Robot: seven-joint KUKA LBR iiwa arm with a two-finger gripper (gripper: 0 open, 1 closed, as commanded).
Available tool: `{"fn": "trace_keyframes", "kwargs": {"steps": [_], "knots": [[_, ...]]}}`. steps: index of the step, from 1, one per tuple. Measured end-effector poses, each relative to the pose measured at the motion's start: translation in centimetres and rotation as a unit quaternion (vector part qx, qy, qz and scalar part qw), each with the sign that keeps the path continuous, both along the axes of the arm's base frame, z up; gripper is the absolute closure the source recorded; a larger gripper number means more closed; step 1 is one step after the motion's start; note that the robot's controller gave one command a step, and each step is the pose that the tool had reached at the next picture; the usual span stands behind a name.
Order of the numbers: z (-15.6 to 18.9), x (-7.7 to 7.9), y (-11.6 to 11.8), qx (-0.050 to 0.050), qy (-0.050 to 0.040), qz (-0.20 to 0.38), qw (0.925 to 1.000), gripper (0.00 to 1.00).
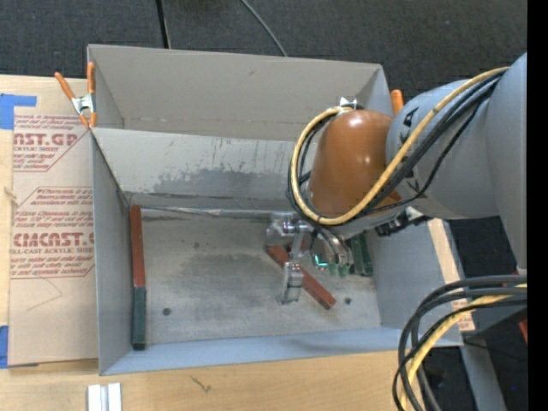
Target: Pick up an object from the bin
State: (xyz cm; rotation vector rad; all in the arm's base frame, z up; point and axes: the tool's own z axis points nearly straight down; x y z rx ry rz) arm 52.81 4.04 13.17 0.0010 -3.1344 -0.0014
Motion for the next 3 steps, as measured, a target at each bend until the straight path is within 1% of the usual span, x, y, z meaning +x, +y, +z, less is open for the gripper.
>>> {"fn": "trace_keyframes", "kwargs": {"steps": [1,2,3], "knots": [[0.4,0.2,0.0,0.000,-0.0037,0.000,1.0000,0.00],[-1.5,3.0,-2.1,0.001,-0.0064,0.017,0.9998,0.00],[-6.2,3.4,-5.0,0.000,-0.0040,0.054,0.9985,1.00]]}}
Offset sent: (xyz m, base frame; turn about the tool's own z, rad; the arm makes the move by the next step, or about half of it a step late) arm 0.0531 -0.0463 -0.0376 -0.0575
